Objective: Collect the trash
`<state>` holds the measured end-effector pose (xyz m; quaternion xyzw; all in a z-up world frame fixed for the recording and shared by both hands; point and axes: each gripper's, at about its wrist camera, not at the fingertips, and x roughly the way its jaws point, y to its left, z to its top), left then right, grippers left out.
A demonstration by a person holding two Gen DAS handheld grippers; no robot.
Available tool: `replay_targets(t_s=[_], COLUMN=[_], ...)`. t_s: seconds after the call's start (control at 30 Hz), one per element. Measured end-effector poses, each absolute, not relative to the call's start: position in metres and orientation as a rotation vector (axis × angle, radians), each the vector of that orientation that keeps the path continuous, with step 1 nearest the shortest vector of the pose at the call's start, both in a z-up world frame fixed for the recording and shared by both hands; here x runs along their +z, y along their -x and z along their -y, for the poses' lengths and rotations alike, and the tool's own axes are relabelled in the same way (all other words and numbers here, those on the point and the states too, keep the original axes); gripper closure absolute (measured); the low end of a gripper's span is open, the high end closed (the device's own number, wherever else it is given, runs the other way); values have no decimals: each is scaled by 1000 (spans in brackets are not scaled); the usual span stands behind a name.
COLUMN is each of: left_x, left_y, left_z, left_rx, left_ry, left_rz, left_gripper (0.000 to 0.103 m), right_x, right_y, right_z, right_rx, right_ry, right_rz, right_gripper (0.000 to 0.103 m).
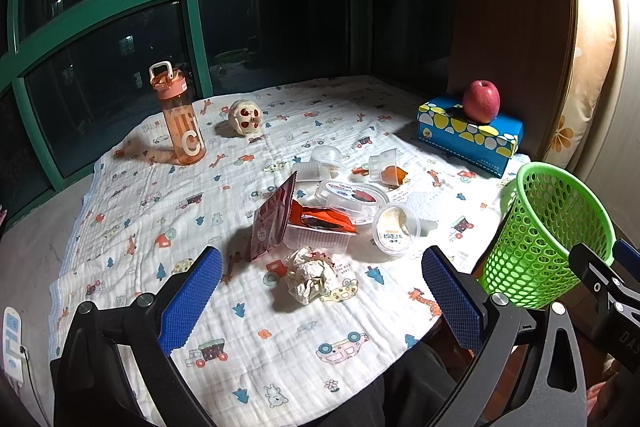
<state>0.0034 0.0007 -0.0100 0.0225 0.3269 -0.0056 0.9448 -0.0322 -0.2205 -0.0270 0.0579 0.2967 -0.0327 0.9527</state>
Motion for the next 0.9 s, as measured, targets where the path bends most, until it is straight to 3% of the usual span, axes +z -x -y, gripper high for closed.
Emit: replay_targets(t_s=[0.9], left_x=[-16], left_y=[-13], left_z=[-4], left_rx=[2], left_ry=[-35], left_rz=[-697], left_gripper=[6], right_x=[-35], right_y=[23], right_z=[219], right_rx=[-61], right_ry=[-115], right_rz=[-631], right_gripper=[5])
